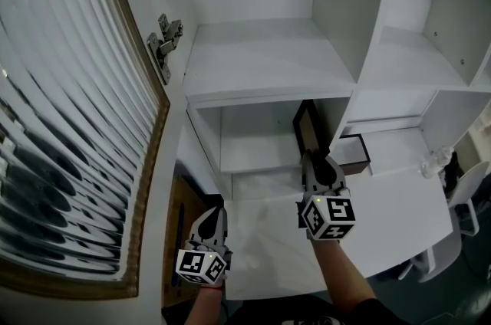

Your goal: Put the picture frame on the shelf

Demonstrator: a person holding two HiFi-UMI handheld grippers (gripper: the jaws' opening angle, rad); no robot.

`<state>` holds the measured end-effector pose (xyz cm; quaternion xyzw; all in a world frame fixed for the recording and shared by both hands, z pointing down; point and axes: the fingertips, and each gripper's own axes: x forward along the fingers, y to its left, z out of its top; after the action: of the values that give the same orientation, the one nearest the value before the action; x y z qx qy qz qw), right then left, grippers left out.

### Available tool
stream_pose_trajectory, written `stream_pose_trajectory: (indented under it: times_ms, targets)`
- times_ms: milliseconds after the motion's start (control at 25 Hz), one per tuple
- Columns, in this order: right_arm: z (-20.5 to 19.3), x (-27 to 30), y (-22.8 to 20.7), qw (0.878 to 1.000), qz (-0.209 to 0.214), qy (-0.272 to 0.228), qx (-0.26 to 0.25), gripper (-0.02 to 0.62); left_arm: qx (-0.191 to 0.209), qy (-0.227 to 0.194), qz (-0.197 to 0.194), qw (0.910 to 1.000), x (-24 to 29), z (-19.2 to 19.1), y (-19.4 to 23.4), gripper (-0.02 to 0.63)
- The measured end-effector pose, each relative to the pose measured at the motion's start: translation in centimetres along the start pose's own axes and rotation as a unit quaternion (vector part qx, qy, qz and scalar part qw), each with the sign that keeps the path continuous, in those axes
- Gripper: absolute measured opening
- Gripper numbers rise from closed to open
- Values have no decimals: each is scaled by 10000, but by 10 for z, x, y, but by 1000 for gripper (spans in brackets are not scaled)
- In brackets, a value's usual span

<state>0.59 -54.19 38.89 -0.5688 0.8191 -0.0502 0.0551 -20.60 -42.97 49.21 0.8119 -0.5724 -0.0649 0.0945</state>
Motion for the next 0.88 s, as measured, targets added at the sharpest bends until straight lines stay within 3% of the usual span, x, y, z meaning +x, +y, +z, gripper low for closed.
stream_pose_trajectory:
  times_ms: [880]
  targets:
    - [8,-6,-6,9991,-82,243,351,46,28,50,158,9999,-24,7,-14,3]
